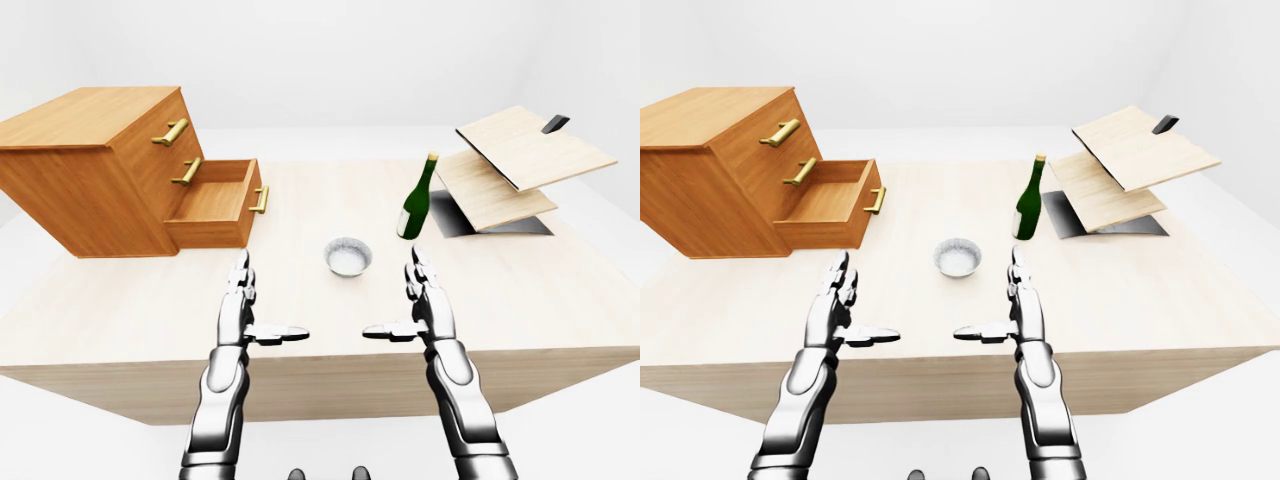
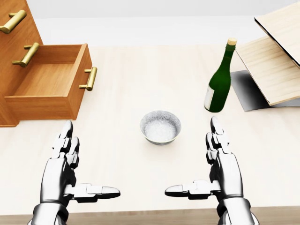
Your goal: Close the bottom drawer of the cabinet.
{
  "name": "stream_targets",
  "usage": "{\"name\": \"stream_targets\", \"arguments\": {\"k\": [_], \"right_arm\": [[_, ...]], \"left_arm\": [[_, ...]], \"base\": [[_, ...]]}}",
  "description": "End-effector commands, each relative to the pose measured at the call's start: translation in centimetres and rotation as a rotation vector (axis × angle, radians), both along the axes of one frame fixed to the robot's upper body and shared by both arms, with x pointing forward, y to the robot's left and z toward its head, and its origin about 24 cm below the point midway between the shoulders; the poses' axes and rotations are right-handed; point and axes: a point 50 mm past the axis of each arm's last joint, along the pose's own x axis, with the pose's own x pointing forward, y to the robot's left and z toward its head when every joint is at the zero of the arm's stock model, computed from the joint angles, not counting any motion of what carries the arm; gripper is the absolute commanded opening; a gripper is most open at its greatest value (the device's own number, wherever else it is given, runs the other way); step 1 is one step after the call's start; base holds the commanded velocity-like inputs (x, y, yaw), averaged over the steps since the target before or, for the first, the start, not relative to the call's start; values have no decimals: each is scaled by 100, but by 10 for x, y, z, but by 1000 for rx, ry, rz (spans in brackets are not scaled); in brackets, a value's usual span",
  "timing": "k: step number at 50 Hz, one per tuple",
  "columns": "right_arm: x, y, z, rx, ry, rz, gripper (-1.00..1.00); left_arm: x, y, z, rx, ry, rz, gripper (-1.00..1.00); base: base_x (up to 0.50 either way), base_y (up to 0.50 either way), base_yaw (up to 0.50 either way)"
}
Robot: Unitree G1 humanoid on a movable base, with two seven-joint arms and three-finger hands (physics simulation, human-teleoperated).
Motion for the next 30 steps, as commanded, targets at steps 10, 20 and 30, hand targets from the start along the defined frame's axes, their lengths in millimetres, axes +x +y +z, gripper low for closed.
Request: {"name": "stream_targets", "arguments": {"k": [10, 20, 30], "right_arm": [[-2, -9, 8, 9, -21, -4, 100], [-10, -35, 50, -7, -166, -156, 100], [-36, -81, 119, 18, -475, -318, 100]], "left_arm": [[2, 9, 0, -16, 11, 0, 100], [2, 9, 1, -18, 8, 4, 100], [2, 10, -1, -15, 8, 7, 100]], "base": [[0, 0, 0], [0, 0, 0], [0, 0, 0]]}}
